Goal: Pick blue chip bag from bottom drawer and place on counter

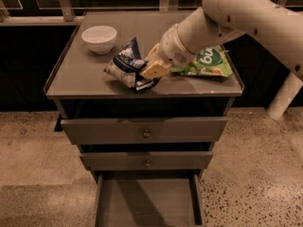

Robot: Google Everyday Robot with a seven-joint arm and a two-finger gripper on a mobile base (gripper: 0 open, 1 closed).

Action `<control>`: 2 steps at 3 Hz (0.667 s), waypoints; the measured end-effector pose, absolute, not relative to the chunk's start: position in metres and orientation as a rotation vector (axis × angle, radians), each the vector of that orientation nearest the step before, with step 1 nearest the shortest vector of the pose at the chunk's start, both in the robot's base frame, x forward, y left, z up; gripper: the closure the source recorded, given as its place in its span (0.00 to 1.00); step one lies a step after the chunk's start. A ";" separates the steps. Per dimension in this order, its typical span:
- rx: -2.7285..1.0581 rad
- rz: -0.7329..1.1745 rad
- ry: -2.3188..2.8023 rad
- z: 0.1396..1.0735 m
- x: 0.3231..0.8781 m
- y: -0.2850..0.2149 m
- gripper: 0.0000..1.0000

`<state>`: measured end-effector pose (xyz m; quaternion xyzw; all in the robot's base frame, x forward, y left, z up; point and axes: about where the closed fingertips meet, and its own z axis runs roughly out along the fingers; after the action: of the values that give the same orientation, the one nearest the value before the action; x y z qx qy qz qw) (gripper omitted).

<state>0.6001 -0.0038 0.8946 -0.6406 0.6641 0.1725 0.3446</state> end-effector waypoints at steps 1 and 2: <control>-1.649 0.430 1.740 0.906 0.620 -0.002 1.00; -1.646 0.428 1.737 0.908 0.621 -0.001 0.81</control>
Offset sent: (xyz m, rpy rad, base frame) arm 0.0178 0.0018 0.0100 -0.0055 -0.0036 -0.0182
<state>0.6210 -0.0014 0.9083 -0.6349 0.6699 0.1650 0.3478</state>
